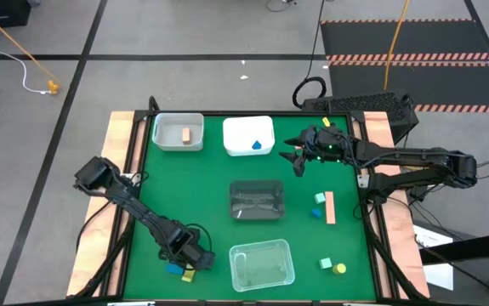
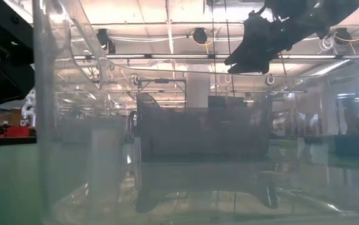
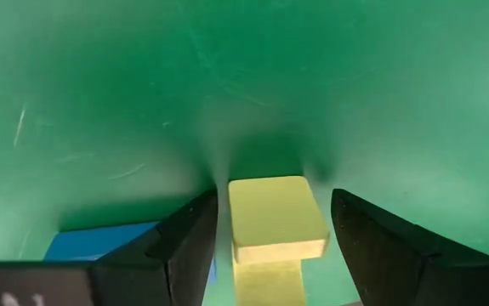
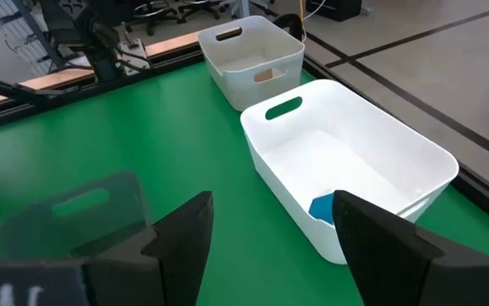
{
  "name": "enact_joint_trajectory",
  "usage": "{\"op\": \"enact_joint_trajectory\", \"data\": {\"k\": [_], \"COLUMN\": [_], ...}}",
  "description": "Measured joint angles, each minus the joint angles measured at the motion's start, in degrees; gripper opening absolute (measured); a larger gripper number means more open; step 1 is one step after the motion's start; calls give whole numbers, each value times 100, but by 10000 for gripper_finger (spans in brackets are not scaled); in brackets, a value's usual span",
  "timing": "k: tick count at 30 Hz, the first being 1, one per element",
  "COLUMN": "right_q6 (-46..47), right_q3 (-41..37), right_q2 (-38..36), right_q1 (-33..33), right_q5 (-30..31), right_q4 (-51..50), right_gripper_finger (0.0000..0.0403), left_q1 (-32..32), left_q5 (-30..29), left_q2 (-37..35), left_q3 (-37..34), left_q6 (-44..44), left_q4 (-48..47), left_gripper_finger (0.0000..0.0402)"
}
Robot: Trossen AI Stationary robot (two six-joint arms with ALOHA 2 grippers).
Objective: Sort & place blocks by color
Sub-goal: Put the left light green block into the black bin
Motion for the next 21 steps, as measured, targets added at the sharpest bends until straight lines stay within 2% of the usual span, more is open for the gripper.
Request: {"op": "enact_joint_trajectory", "data": {"k": [4, 8, 16, 21], "right_q6": [11, 17, 207, 716], "right_q3": [0, 0, 0, 0], "right_q2": [0, 0, 0, 0], "right_q1": [0, 0, 0, 0], "right_q5": [0, 0, 0, -13], "right_q4": [18, 13, 18, 41], "right_gripper_finger": [232, 232, 231, 231], "left_q1": [26, 27, 67, 181], "left_q5": [12, -42, -215, -971], "left_q2": [1, -91, -232, -781], "left_q3": [-2, -20, -33, -31], "left_q6": [-11, 3, 78, 216], "left_q4": [-59, -116, -4, -214], "left_gripper_finger": [206, 135, 132, 132]}}
